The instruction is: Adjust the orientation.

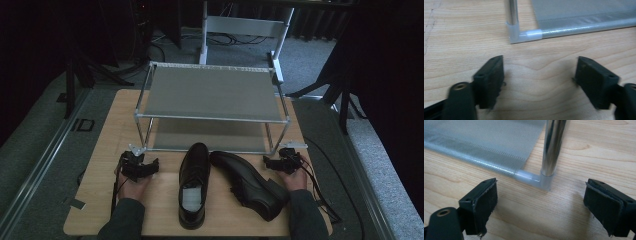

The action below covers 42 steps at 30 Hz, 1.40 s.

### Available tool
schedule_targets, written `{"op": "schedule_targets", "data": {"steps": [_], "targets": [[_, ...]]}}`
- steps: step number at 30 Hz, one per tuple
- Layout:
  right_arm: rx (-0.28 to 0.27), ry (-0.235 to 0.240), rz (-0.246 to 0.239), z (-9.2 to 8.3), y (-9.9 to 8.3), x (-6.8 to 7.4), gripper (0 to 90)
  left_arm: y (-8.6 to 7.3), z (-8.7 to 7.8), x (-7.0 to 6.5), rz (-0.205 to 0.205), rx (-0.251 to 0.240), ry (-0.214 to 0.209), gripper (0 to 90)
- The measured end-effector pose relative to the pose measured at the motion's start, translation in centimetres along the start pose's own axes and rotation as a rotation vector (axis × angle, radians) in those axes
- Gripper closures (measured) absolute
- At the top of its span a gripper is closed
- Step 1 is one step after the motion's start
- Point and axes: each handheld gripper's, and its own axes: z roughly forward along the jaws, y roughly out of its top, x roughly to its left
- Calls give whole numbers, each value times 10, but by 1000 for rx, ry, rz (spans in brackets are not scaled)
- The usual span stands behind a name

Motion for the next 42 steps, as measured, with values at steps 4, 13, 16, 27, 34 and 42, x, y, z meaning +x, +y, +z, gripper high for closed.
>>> {"op": "schedule_targets", "data": {"steps": [4,13,16,27,34,42], "targets": [[0,1,0,0,0,0,119,-1,-3,-1,-7,3,0,406],[-4,3,0,-3,-3,-2,131,-4,-21,-11,47,4,-86,462],[-4,4,-4,-4,-4,-2,132,-6,-27,-16,52,-3,-127,463],[-4,6,-7,-5,-5,-3,132,-21,-52,-47,162,-10,-221,481],[-5,9,-10,-5,-5,-3,135,-30,-62,-65,243,-41,-259,484],[-5,12,-14,-5,-5,-3,135,-35,-58,-73,270,-13,-260,491]]}}
